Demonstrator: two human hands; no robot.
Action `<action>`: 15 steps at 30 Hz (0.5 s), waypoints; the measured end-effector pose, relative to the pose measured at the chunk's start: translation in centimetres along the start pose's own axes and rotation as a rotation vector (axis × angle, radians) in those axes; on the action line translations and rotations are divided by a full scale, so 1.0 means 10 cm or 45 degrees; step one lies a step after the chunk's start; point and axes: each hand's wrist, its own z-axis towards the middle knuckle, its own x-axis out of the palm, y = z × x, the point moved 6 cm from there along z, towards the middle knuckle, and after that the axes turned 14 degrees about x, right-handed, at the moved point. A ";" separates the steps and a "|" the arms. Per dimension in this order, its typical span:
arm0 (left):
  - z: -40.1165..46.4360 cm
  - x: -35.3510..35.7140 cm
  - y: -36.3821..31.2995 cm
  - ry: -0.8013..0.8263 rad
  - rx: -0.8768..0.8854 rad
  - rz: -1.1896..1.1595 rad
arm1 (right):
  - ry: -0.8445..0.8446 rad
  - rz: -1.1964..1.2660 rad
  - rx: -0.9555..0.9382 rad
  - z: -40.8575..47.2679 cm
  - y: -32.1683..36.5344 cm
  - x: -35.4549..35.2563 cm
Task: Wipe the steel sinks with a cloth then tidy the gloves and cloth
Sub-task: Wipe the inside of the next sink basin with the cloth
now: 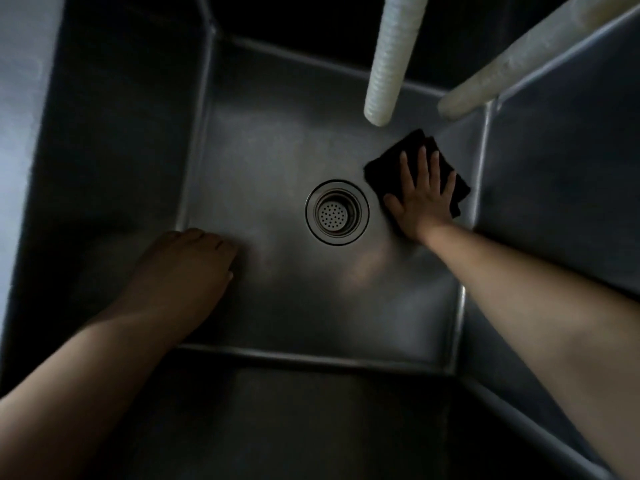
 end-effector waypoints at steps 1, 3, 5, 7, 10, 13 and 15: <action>0.01 0.00 0.00 -0.008 -0.001 -0.008 | -0.013 -0.001 0.016 -0.11 -0.06 0.04; 0.02 0.01 0.00 -0.046 0.012 0.003 | -0.009 -0.003 0.030 -0.40 -0.16 0.14; 0.03 0.04 0.01 -0.057 0.003 0.020 | 0.042 -0.048 -0.018 -0.75 -0.17 0.28; 0.02 0.06 0.04 -0.064 -0.029 0.014 | 0.091 -0.103 -0.117 -1.09 -0.07 0.39; 0.03 0.05 0.02 -0.058 -0.036 0.061 | 0.091 -0.144 -0.303 -1.51 0.22 0.42; 0.03 0.06 0.02 -0.023 -0.044 0.062 | 0.054 -0.130 -0.452 -1.76 0.64 0.42; 0.03 0.08 0.01 -0.007 -0.037 0.069 | 0.048 -0.121 -0.568 -1.88 0.94 0.46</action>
